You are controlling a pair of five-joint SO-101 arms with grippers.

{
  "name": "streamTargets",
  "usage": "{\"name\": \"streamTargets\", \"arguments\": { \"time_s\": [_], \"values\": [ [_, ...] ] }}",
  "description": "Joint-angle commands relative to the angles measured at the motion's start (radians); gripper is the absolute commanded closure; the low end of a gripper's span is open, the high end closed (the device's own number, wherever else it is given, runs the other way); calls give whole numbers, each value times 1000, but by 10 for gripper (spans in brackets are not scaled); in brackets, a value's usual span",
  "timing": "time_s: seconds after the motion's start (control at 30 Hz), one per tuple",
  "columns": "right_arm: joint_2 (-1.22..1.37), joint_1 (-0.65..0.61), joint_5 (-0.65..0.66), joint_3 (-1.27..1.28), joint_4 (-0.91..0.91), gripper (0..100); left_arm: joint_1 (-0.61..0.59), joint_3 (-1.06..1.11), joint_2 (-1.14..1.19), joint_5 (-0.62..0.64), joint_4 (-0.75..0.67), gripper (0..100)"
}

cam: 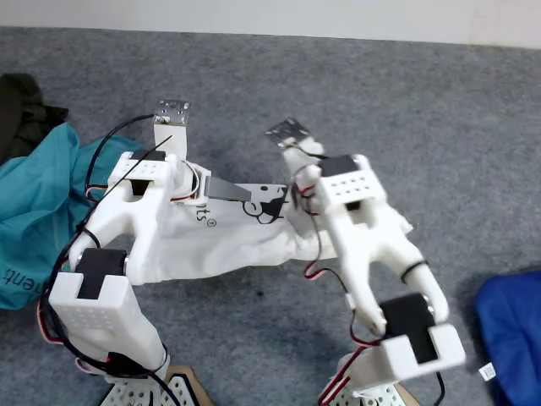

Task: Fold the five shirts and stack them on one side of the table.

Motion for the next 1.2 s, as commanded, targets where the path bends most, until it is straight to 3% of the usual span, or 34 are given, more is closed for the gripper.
{"name": "streamTargets", "arguments": {
  "time_s": [0.0, 0.77, 1.17],
  "values": [
    [-134, 81, 17, 44, -33, 993, 2, 2, -13, -3, -21, 399],
    [-117, 22, 20, 246, -280, 993, 1, 2, -21, -3, -18, 399],
    [-182, 19, 20, 274, -246, 993, -15, -5, -24, 0, -20, 399]
  ]
}}
